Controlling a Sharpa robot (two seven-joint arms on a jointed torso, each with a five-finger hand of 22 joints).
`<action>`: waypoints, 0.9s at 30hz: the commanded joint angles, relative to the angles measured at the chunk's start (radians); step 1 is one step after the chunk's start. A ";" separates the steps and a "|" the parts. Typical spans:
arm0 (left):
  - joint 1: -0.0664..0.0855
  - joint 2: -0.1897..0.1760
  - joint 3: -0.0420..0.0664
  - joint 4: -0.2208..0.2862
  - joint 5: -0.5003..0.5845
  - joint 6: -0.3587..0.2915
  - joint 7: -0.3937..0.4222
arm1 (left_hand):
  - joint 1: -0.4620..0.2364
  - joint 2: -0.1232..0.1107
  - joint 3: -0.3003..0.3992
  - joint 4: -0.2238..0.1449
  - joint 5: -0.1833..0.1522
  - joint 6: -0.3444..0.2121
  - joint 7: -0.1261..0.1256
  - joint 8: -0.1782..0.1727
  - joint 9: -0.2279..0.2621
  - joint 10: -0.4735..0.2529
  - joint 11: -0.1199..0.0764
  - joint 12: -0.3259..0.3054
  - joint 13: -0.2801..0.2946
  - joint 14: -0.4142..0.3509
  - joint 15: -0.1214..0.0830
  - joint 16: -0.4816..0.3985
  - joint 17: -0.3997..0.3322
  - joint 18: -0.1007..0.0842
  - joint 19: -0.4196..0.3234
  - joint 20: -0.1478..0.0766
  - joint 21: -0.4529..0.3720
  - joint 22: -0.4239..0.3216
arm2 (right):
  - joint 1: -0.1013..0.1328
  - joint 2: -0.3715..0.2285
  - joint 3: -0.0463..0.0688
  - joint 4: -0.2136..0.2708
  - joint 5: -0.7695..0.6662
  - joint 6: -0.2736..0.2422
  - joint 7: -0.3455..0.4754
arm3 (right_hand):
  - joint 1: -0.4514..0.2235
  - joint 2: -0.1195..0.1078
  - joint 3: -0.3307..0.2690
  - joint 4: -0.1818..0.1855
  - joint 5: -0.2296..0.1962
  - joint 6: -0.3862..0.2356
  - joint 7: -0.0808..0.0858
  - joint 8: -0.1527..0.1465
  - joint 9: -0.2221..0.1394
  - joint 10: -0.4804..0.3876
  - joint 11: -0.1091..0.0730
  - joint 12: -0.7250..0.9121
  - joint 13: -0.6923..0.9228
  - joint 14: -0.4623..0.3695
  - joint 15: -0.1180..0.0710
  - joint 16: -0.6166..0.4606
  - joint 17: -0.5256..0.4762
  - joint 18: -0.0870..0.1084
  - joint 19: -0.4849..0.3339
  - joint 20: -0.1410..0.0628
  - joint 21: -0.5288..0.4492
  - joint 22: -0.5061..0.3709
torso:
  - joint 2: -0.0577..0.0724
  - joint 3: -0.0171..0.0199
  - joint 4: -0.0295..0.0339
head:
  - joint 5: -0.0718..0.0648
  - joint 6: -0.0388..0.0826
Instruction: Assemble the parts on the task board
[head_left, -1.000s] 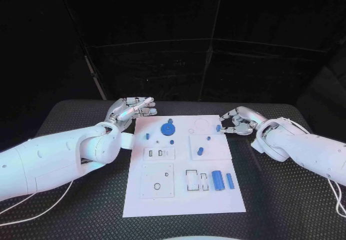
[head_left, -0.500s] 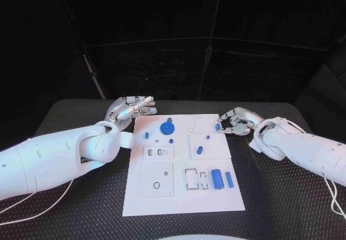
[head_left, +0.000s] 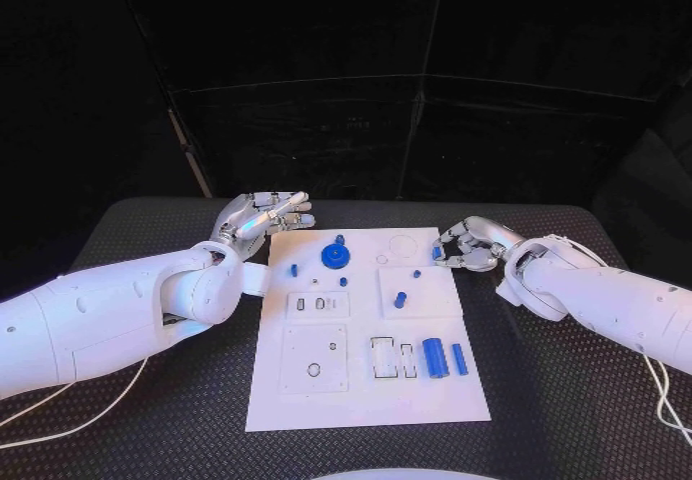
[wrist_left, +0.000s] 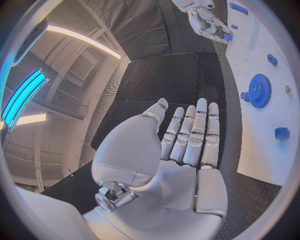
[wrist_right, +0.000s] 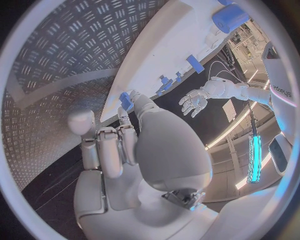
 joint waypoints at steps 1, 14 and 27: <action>0.001 0.001 0.001 0.001 -0.006 0.012 0.005 | 0.009 0.002 0.001 -0.004 -0.001 0.006 0.015 -0.006 -0.001 0.006 0.001 -0.005 0.000 0.006 0.002 -0.007 -0.002 0.014 0.008 -0.002 -0.001 -0.002 | 0.001 0.002 0.000 -0.001 -0.005 0.012 0.006 | 0.000 0.015 -0.008 -0.001 -0.001 0.010 -0.001 0.004 0.001 0.019 -0.006 0.006 0.129 0.088 -0.009 0.004 0.193 0.000 0.007 -0.002 0.007 0.003 | 0.000 -0.0002 0.0001 | -0.001 0.001; 0.001 0.002 0.001 0.001 -0.006 0.012 0.004 | 0.008 0.002 0.001 -0.005 -0.001 0.006 0.015 -0.007 -0.001 0.007 0.002 -0.006 0.000 0.006 0.002 -0.007 -0.002 0.014 0.008 -0.002 -0.001 -0.002 | 0.001 0.011 0.001 -0.013 -0.004 0.009 0.006 | -0.002 0.035 -0.003 0.001 -0.003 0.046 -0.011 0.016 0.001 0.024 -0.014 0.013 0.136 0.090 -0.015 0.006 0.200 -0.002 0.014 -0.008 0.013 0.014 | 0.000 -0.0001 -0.0007 | -0.001 -0.002; 0.001 0.001 0.001 0.001 -0.006 0.015 0.001 | 0.008 0.002 0.001 -0.005 -0.001 0.005 0.016 -0.007 -0.001 0.007 0.002 -0.006 0.000 0.007 0.002 -0.007 -0.002 0.014 0.009 -0.002 -0.001 -0.002 | 0.001 0.011 0.001 -0.012 0.061 -0.047 0.026 | 0.004 0.080 0.018 -0.002 -0.012 0.131 -0.045 0.052 0.011 0.045 -0.043 0.040 0.163 0.095 -0.040 0.014 0.221 -0.008 0.037 -0.029 0.031 0.050 | -0.001 0.0003 -0.0002 | -0.001 -0.004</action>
